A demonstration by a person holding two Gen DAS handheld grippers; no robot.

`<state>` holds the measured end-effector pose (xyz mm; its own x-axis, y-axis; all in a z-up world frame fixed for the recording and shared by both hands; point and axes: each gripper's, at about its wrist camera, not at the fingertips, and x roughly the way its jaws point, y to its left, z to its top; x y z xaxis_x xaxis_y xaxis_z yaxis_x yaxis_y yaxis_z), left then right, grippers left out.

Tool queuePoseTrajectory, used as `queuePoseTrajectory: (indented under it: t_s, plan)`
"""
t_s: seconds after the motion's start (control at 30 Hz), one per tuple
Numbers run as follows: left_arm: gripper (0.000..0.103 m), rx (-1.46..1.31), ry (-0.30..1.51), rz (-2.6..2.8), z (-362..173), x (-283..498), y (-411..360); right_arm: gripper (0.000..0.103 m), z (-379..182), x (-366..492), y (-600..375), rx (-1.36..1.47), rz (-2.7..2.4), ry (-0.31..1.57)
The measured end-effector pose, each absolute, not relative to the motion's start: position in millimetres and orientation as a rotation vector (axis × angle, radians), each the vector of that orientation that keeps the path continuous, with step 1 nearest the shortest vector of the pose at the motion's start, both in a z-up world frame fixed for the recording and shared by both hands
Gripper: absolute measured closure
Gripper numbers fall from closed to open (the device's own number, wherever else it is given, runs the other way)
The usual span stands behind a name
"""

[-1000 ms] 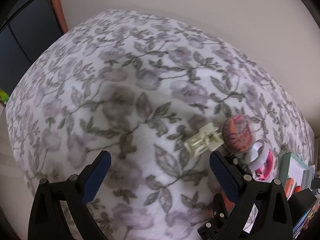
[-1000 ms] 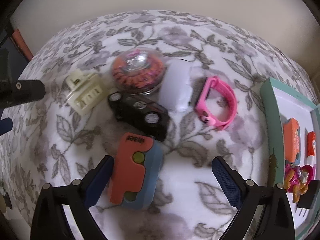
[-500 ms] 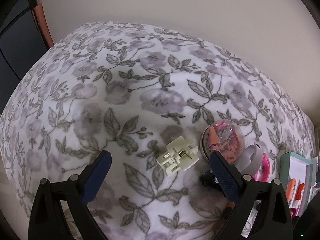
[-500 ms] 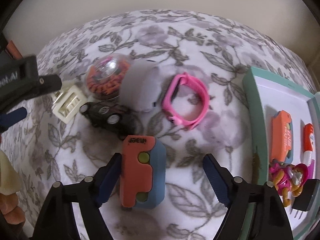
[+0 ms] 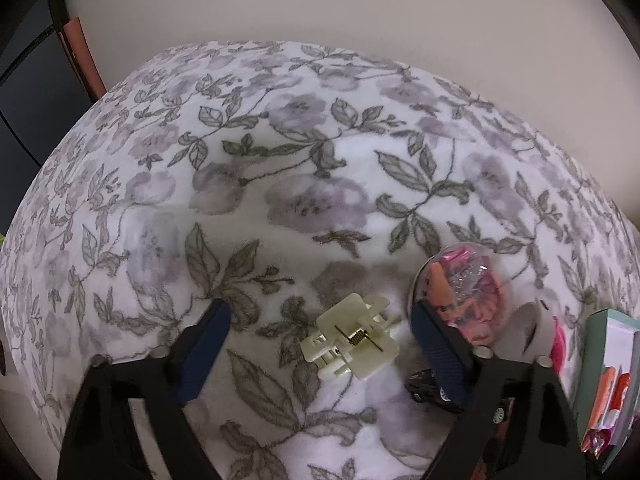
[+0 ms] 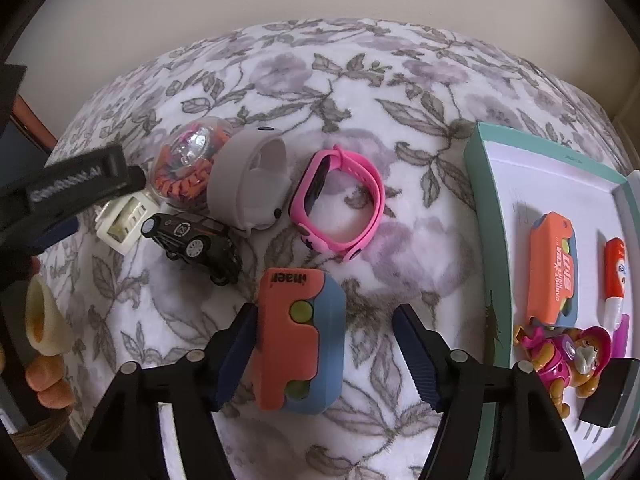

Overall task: Organize rigid objects
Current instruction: 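Grasp the pink-blue carrot knife with right tool while left grasps cream hair clip, then carry the carrot knife over the box lid while left tool carries the hair clip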

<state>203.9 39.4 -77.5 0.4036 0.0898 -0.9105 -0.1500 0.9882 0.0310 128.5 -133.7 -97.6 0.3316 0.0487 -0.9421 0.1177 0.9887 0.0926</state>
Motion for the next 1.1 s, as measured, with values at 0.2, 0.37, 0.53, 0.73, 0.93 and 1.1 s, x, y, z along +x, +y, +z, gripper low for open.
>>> queuePoseTrajectory:
  t_s: [0.2,0.37,0.53,0.73,0.93,1.1]
  plan:
    - [0.038,-0.071,1.185,0.115,-88.3,204.3,35.3,0.045,-96.1,128.5,-139.6,0.177,-0.047,1.236]
    - [0.049,-0.055,1.193,0.095,-88.9,202.7,30.3,0.058,-95.9,127.1,-148.5,0.215,-0.039,1.246]
    - [0.061,-0.051,1.2,0.089,-87.3,202.9,29.6,0.058,-98.8,123.9,-155.7,0.258,-0.021,1.256]
    - [0.062,-0.078,1.216,0.084,-87.1,204.1,35.2,0.058,-93.0,122.3,-157.2,0.275,-0.013,1.249]
    - [0.065,-0.1,1.205,0.092,-77.1,204.0,39.7,0.058,-83.0,119.9,-159.6,0.289,-0.002,1.235]
    - [0.065,-0.115,1.186,0.088,-63.7,204.2,41.8,0.058,-74.5,119.9,-165.9,0.315,0.007,1.22]
